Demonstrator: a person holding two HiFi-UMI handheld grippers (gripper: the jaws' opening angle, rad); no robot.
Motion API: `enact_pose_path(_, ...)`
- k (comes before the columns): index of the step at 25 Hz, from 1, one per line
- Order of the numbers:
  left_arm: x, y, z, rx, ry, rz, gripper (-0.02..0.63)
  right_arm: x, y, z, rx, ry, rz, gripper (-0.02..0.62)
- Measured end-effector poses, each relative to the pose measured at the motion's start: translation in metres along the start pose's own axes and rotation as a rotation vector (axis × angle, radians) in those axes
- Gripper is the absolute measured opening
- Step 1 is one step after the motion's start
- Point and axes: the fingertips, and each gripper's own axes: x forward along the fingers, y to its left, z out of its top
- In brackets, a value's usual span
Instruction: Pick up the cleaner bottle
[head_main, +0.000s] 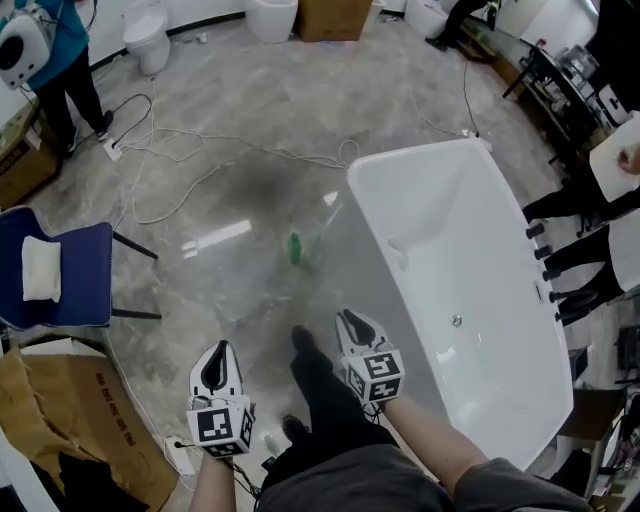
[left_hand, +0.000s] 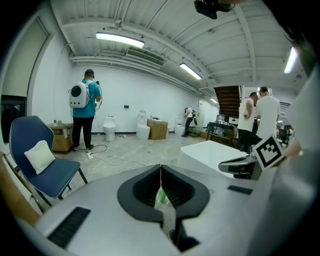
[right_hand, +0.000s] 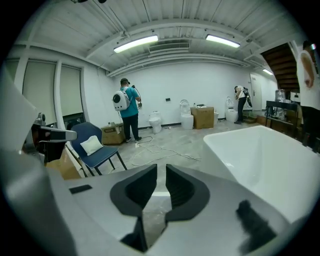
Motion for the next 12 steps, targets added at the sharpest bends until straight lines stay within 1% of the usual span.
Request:
enact_pose_path(8, 0.131, 0.026, -0.004, 0.035, 0.064, 0.01, 0.015, 0.129, -0.057, 0.006, 0.033, 0.023, -0.014, 0.066)
enact_pose_path(10, 0.163, 0.032, -0.008, 0.03, 0.08, 0.013, 0.015, 0.159, -0.07, 0.002, 0.048, 0.031, -0.023, 0.066)
enact_pose_path(12, 0.194, 0.038, -0.012, 0.012, 0.078, 0.022, 0.015, 0.189, -0.083, -0.005, 0.062, 0.036, -0.031, 0.066)
